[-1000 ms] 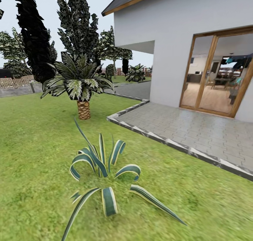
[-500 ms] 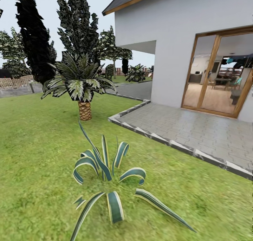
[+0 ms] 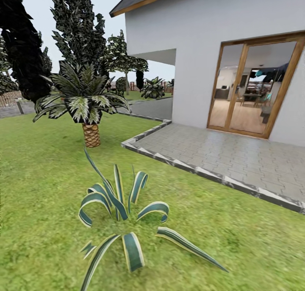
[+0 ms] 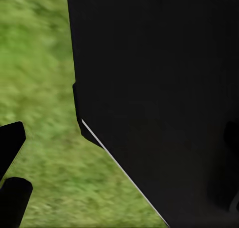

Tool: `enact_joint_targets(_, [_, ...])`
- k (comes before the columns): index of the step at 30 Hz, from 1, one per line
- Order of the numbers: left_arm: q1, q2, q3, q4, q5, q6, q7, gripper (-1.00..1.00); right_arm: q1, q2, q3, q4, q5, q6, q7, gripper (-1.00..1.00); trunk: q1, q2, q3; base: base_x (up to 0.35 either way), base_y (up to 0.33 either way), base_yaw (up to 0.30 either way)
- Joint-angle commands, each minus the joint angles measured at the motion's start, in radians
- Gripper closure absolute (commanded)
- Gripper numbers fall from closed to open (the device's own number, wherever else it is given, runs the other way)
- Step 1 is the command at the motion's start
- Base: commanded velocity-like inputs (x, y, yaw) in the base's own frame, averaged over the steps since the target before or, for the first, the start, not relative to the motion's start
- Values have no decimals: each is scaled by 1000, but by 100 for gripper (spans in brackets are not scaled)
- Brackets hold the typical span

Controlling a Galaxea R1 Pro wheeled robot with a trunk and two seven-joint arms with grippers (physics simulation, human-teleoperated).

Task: Take the three Easter eggs out of the wicker basket on the lawn in the garden, then place them on the lawn next to a single tree (choose any tree) so that all three eggs are next to the same tree and none are left in the basket.

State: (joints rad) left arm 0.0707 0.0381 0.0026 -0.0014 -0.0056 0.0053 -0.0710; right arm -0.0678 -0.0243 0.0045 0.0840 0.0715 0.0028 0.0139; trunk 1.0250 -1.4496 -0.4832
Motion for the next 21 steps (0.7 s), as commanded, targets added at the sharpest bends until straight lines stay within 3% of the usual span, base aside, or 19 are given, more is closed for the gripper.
enact_joint_targets(1, [0, 0, 0, 0, -1, 1, -4, -100, -1, 0, 0, 2, 8, 0, 1, -100, 0, 0, -1, 0, 295, -3])
enact_joint_targets(13, [0, 0, 0, 0, -1, 1, -4, -100, -1, 0, 0, 2, 8, 0, 1, -100, 0, 0, -1, 0, 331, 0])
enact_joint_targets(17, [0, 0, 0, 0, -1, 1, -3, -100, 0, 0, 0, 2, 8, 0, 1, -100, 0, 0, -1, 186, 263, -15])
enact_joint_targets(21, [0, 0, 0, 0, -1, -1, -3, -100, -1, 0, 0, 2, 4, 0, 3, -100, 0, 0, -1, 223, 121, -252])
